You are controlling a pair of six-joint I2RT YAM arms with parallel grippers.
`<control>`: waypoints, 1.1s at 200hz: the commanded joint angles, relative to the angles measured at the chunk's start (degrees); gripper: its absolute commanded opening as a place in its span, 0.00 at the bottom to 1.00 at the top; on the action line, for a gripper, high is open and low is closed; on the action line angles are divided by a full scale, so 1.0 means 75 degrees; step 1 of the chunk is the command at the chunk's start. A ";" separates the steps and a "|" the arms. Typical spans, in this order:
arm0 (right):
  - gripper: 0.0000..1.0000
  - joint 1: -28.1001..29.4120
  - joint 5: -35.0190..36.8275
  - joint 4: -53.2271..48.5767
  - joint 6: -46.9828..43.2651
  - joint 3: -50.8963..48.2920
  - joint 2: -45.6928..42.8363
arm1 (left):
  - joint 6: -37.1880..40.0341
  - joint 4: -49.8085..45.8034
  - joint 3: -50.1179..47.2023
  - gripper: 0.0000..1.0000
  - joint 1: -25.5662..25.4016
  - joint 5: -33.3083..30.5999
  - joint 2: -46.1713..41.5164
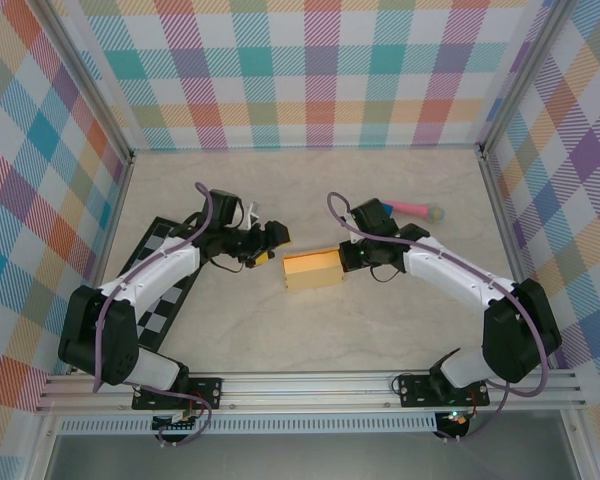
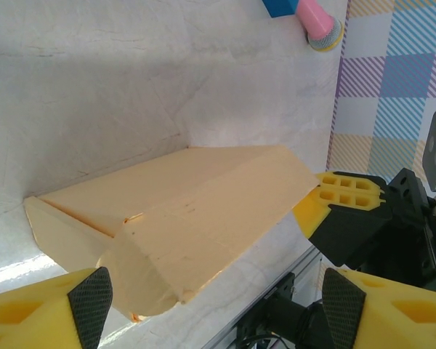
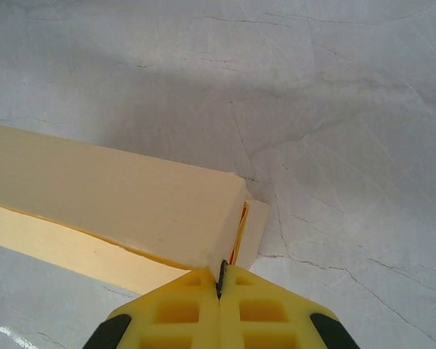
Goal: Fold the paper box
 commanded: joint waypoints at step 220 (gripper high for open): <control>0.00 0.0049 -0.0256 -0.1017 0.0362 0.1068 0.0694 | -0.1257 0.1424 0.0225 0.79 -0.0348 0.0655 0.0442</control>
